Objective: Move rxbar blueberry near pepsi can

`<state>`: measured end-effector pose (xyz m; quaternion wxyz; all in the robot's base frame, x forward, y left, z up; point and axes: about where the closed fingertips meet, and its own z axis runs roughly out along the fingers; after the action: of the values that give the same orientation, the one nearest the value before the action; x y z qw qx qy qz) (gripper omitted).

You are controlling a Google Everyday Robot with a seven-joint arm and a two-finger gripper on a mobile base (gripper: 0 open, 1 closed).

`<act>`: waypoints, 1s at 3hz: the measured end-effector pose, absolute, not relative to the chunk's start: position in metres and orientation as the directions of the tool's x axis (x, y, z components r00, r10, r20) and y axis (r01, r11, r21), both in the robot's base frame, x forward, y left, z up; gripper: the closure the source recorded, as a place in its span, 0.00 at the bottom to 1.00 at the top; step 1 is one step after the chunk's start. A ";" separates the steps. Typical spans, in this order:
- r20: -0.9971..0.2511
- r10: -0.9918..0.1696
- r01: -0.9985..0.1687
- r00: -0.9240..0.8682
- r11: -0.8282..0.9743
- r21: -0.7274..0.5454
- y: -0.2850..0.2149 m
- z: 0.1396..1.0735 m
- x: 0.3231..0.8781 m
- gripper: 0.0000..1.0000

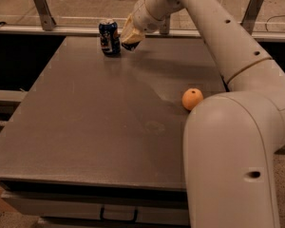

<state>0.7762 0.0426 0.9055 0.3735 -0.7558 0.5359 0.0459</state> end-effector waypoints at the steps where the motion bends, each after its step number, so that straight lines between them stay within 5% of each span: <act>1: -0.471 -0.774 -0.846 0.423 -0.150 -0.512 0.045 0.903 0.776 0.59; 3: -0.474 -0.772 -0.849 0.424 -0.157 -0.504 0.051 0.896 0.777 0.12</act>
Offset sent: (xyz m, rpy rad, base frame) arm 0.0002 0.0019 -0.0023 -0.0001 0.0032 0.0027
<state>0.7768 0.0508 0.8961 0.3692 -0.7588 0.5340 0.0525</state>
